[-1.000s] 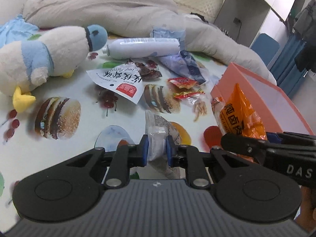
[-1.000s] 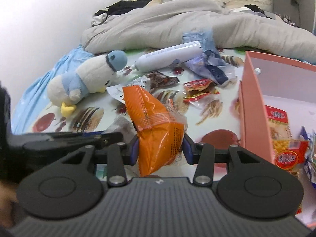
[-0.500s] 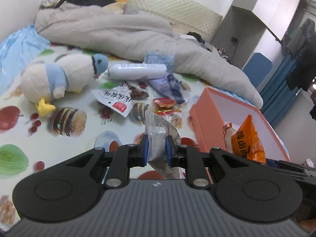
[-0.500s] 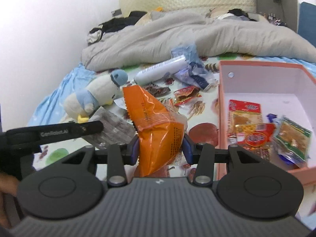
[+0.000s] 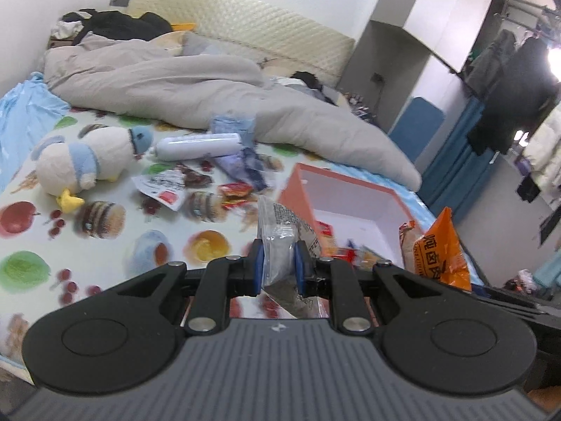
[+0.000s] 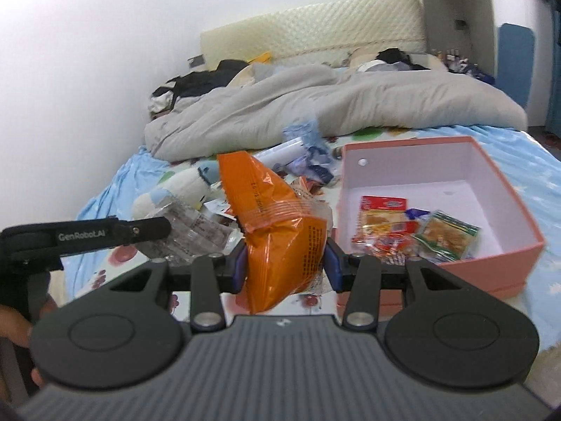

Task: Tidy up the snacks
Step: 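Lift both held bags and carry them over the pink box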

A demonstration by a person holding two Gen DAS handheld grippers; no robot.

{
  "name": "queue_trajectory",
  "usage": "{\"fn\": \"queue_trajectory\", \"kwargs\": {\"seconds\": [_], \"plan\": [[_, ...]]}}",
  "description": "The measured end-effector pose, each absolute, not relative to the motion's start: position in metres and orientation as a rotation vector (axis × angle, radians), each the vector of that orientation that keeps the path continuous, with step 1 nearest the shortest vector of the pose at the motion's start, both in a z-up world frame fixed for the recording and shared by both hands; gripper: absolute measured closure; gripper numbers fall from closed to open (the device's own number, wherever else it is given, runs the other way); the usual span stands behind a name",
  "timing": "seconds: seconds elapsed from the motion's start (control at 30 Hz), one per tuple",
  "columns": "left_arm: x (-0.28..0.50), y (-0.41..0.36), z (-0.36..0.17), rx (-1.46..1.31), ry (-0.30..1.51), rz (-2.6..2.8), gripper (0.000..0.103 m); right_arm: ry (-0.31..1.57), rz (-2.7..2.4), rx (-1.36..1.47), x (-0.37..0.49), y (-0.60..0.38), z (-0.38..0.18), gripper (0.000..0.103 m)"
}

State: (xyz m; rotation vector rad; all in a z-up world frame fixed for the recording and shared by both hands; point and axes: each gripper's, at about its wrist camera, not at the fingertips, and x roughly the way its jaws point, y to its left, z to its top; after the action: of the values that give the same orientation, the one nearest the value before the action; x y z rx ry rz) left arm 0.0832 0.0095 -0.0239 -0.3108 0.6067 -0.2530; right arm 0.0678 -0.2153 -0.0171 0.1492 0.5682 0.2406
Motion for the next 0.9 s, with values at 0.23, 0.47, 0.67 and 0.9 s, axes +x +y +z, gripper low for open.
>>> {"fn": "queue_trajectory", "kwargs": {"seconds": [0.23,0.47,0.67,0.9], "plan": [[0.06,-0.031,-0.01,-0.298,0.601,-0.349,0.082,0.53,0.166,0.165,0.037,-0.242,-0.009,0.056],[0.063,-0.054,-0.014,-0.315,0.623,-0.415,0.082,0.514,0.081,0.18,0.018,-0.264,-0.007,0.056],[0.088,-0.073,-0.016,-0.281,0.648,-0.457,0.082,0.519,0.047,0.192,0.033,-0.277,-0.011,0.056],[0.144,-0.098,-0.023,-0.256,0.687,-0.483,0.082,0.554,0.021,0.215,0.073,-0.299,-0.022,0.056]]}}
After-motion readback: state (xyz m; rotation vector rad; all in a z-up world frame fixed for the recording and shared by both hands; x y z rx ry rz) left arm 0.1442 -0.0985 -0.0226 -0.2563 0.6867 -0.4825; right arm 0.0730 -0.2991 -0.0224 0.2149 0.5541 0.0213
